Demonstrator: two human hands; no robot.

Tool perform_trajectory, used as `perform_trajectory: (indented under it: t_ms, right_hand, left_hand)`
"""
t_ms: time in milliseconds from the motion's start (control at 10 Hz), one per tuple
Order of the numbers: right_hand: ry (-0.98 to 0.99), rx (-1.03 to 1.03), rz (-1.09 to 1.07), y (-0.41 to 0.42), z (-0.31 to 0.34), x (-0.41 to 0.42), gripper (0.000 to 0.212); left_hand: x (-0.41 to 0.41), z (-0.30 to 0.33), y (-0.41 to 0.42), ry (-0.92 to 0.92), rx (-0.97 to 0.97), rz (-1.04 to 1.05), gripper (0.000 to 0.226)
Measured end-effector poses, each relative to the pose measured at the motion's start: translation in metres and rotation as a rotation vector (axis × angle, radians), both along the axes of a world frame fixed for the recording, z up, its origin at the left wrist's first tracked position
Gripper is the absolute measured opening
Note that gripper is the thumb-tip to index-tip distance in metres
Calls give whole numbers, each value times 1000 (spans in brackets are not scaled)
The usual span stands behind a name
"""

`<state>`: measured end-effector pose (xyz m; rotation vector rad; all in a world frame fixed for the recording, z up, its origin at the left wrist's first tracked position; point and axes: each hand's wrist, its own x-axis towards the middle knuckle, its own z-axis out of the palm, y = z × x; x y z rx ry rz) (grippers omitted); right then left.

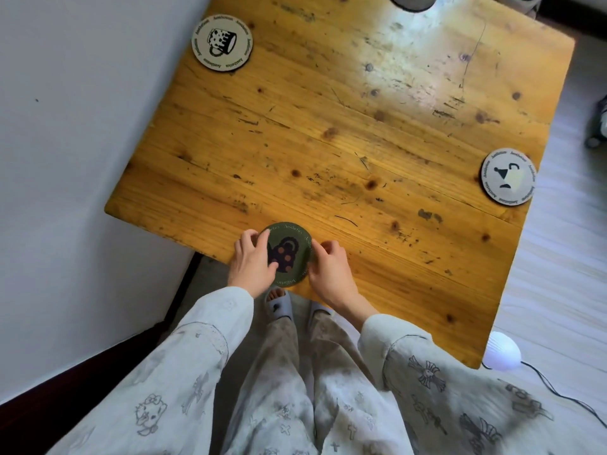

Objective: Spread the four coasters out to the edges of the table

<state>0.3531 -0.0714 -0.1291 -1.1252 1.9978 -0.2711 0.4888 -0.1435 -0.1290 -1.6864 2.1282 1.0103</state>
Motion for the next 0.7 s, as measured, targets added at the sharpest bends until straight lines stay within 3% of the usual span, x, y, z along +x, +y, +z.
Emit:
perform_trajectory:
  t_ms: [100, 300, 500, 600, 700]
  right_hand:
    - [266, 11, 234, -3, -7, -13, 61]
    - [332, 207, 330, -9, -21, -39, 71]
    - [395, 143, 375, -20, -16, -51, 72]
    - [421, 54, 386, -48, -12, -74, 73]
    - [417, 95, 397, -70, -14, -96, 81]
  left_hand:
    - [-1, -4, 10, -138, -68, -148, 74]
    - [0, -11, 11, -235, -70, -242, 84]
    - [-10, -4, -9, -188, -104, -187, 68]
    - [-21, -5, -33, -138, -115, -195, 72]
    - [-37, -10, -59, -123, -37, -199, 86]
